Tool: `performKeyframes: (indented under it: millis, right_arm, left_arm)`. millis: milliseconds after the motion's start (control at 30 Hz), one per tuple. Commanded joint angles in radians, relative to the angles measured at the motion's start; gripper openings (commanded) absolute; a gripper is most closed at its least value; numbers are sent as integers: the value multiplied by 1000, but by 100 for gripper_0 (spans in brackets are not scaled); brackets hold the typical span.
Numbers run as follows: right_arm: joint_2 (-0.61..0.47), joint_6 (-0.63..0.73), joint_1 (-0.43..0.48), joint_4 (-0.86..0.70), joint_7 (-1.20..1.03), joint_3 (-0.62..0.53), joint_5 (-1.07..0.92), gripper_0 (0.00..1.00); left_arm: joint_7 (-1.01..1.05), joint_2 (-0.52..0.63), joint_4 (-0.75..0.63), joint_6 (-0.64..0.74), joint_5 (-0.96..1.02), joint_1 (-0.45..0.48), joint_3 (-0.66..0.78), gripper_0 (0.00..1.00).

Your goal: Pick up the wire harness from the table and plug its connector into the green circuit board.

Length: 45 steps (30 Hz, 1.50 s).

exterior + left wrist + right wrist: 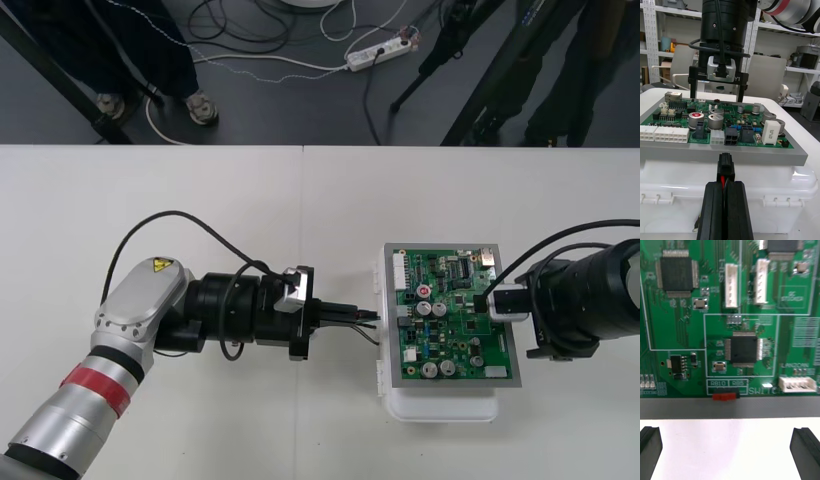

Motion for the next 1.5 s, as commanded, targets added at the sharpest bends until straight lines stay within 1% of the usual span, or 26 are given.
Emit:
performKeyframes:
  millis: [33,300,1500]
  right_arm:
    - [15,-6,12,-42,-21,29,26,100]
    - [30,-6,12,-68,-10,34,40,100]
    - [65,-6,10,-71,-3,40,29,100]
  left_arm:
    - [-31,-29,-7,56,-3,-44,-41,0]
    - [-31,-41,-7,62,-1,-55,-61,0]
    - [-34,-54,-7,73,8,-64,-92,0]
